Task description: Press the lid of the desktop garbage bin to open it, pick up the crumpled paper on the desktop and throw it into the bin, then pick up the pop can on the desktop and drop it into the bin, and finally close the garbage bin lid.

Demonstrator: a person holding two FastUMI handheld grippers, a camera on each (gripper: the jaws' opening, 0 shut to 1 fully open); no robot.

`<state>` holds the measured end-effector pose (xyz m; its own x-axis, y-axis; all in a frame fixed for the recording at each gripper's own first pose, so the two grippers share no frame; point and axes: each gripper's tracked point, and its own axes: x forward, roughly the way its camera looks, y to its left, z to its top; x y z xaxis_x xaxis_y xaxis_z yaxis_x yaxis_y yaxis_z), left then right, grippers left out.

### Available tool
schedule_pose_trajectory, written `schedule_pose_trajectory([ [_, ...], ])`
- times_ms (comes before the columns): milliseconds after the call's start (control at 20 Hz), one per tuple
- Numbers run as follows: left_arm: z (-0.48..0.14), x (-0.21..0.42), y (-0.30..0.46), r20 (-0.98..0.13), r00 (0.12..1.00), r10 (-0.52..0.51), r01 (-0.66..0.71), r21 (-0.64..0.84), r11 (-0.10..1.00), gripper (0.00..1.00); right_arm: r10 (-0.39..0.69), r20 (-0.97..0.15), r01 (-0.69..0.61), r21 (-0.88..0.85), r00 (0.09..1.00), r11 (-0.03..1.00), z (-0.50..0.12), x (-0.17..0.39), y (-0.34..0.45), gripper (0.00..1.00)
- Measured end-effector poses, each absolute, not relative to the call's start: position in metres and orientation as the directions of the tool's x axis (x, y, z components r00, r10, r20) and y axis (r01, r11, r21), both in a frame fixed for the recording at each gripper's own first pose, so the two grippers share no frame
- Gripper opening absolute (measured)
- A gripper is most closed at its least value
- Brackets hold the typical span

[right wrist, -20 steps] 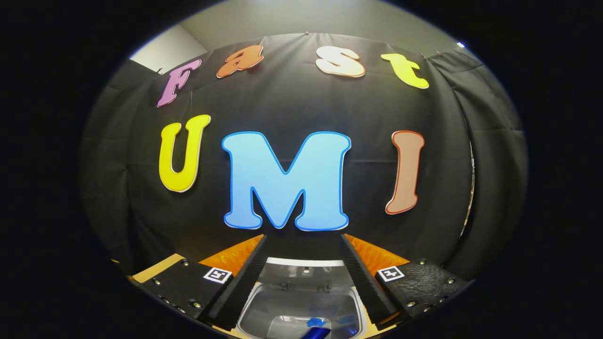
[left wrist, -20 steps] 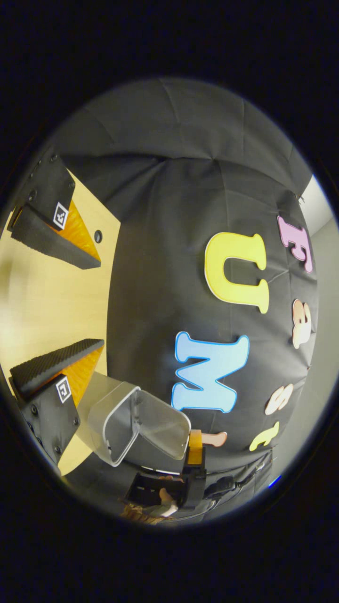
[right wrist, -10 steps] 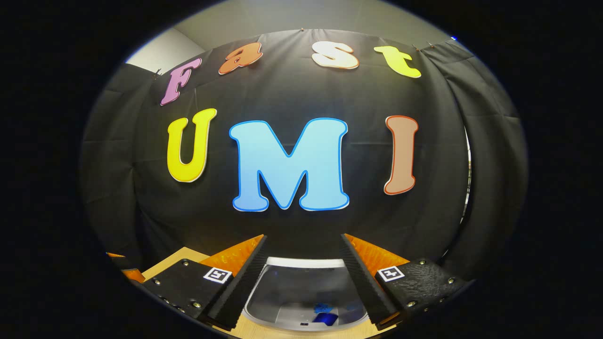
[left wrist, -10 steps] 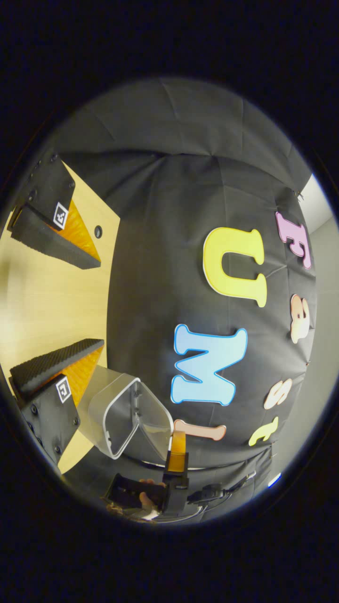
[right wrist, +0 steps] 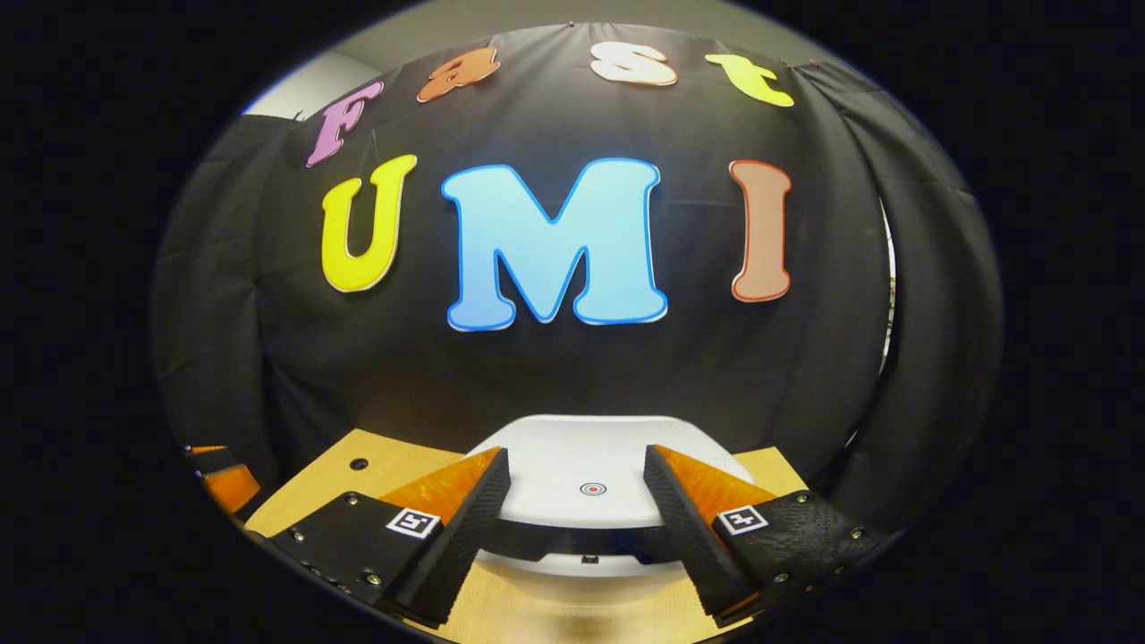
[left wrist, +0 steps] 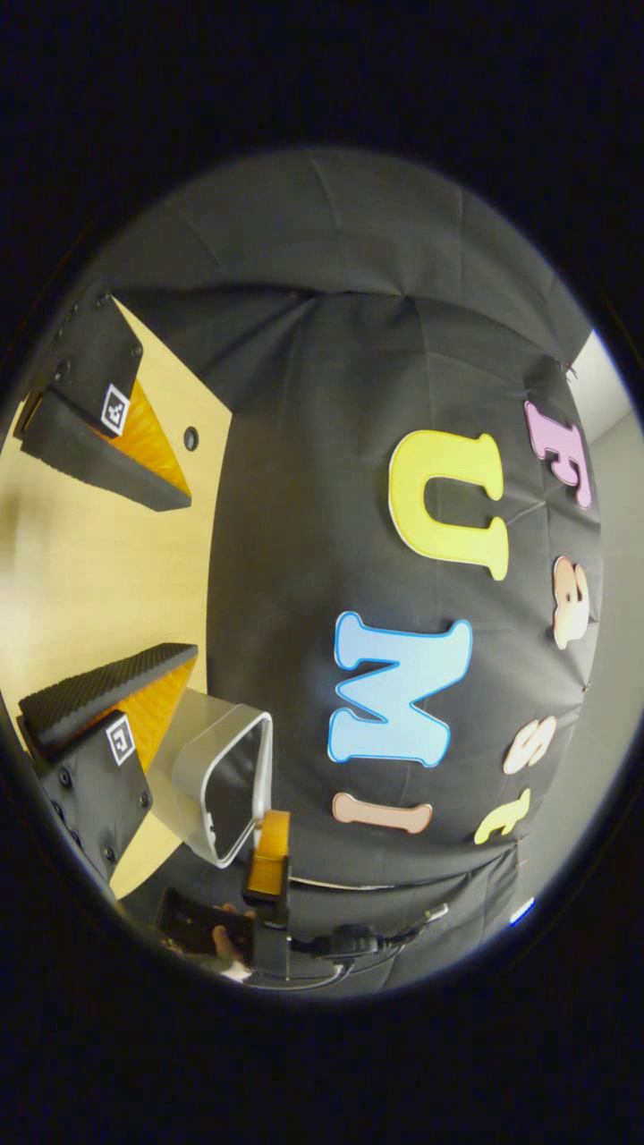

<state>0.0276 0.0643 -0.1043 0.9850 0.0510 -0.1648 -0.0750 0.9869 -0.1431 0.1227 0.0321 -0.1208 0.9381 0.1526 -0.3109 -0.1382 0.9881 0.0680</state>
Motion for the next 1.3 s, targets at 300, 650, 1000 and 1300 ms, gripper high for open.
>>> schedule_pose_trajectory([
  [300,-0.109,0.028,0.068,-0.176,0.983,0.060,-0.084,-0.133,0.987,0.99,0.140,-0.344,-0.133,0.045,0.928,0.990,-0.154,0.114,0.035,0.97],
  [650,-0.115,0.034,0.066,-0.184,0.981,0.059,-0.088,-0.153,0.984,0.99,0.097,-0.262,-0.094,0.023,0.960,0.995,-0.159,0.113,0.034,0.97],
  [1000,-0.117,0.036,0.061,-0.183,0.982,0.048,-0.080,-0.173,0.982,0.99,0.117,-0.230,-0.107,0.053,0.966,0.993,-0.165,0.111,0.034,0.99],
  [1300,-0.110,0.034,0.061,-0.163,0.986,0.045,-0.070,-0.148,0.987,0.97,0.136,-0.205,-0.125,0.063,0.969,0.990,-0.157,0.112,0.033,0.97],
])
